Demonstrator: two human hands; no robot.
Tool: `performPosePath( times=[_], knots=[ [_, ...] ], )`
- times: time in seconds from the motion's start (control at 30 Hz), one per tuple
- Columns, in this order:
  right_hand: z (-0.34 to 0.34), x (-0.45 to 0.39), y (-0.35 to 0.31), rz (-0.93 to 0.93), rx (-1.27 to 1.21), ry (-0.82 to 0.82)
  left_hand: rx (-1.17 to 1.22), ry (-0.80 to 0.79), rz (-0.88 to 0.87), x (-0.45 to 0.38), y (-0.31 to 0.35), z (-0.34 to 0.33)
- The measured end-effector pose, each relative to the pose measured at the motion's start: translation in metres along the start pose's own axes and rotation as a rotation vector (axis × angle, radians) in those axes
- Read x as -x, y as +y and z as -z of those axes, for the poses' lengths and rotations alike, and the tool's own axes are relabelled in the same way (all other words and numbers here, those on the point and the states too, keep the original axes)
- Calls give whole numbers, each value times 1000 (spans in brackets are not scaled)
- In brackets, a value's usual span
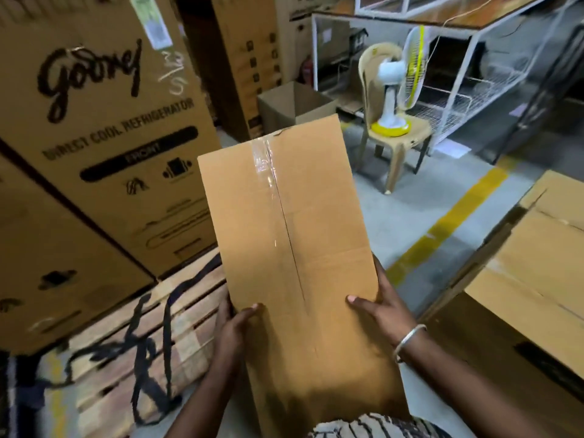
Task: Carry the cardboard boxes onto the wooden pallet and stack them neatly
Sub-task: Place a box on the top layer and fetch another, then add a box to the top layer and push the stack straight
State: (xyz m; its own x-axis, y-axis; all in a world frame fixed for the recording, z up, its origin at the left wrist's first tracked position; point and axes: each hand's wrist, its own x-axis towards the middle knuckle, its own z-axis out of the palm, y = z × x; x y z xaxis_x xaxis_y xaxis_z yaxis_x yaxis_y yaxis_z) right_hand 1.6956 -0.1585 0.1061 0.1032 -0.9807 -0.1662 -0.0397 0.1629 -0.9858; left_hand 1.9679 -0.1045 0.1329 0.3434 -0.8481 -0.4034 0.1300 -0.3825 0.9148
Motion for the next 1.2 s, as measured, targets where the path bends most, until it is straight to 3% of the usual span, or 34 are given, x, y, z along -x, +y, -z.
performPosePath(
  times=[0.27,0.47,0.7,0.93,1.2],
  knots=[
    [99,-85,-36,10,-106,149,-70,-116,-127,-79,93,-135],
    [149,-122,-44,-15,-225,303,-333,-134,-226,-144,138,-221],
    [182,-188,-35,-35,-284,555,-469,-336,-344,-244,168,-317],
    [213,-292,-59,-34,-256,800,-456,-568,-348,-368,203,-416],
    [253,-347,-72,-69,-236,1003,-535,-861,-342,-445,242,-543]
  ],
)
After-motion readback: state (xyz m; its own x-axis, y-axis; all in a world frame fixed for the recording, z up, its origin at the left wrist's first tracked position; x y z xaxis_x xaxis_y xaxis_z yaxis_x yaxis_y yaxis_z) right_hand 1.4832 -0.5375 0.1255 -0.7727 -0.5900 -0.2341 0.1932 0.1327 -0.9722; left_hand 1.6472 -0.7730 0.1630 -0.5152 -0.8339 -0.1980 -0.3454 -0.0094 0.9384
